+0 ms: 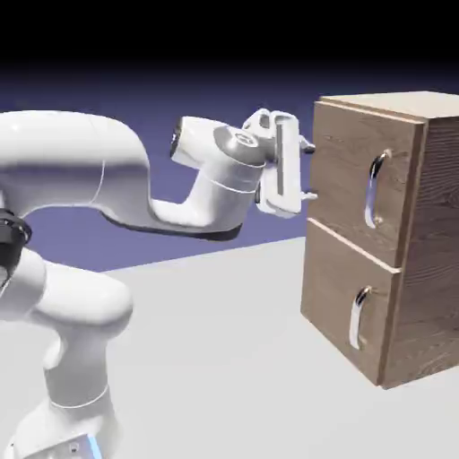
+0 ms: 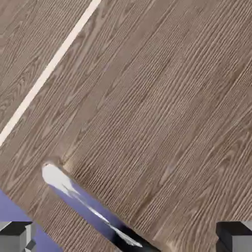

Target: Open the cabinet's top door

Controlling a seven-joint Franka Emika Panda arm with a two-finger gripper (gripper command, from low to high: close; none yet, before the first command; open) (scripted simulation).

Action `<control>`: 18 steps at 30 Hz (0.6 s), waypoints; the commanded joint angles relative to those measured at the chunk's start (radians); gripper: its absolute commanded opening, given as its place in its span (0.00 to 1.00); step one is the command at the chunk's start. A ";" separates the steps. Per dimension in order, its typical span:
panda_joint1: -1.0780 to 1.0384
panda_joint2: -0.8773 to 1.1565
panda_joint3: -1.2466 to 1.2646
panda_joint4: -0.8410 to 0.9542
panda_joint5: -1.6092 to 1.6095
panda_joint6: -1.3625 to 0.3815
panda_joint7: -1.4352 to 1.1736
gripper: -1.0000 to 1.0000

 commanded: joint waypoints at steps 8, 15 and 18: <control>0.145 -0.058 -0.148 0.049 -0.348 -0.046 -0.140 0.50; 0.272 -0.109 -0.278 0.092 -0.652 -0.086 -0.262 0.50; 0.327 -0.131 -0.333 0.110 -0.783 -0.104 -0.314 0.50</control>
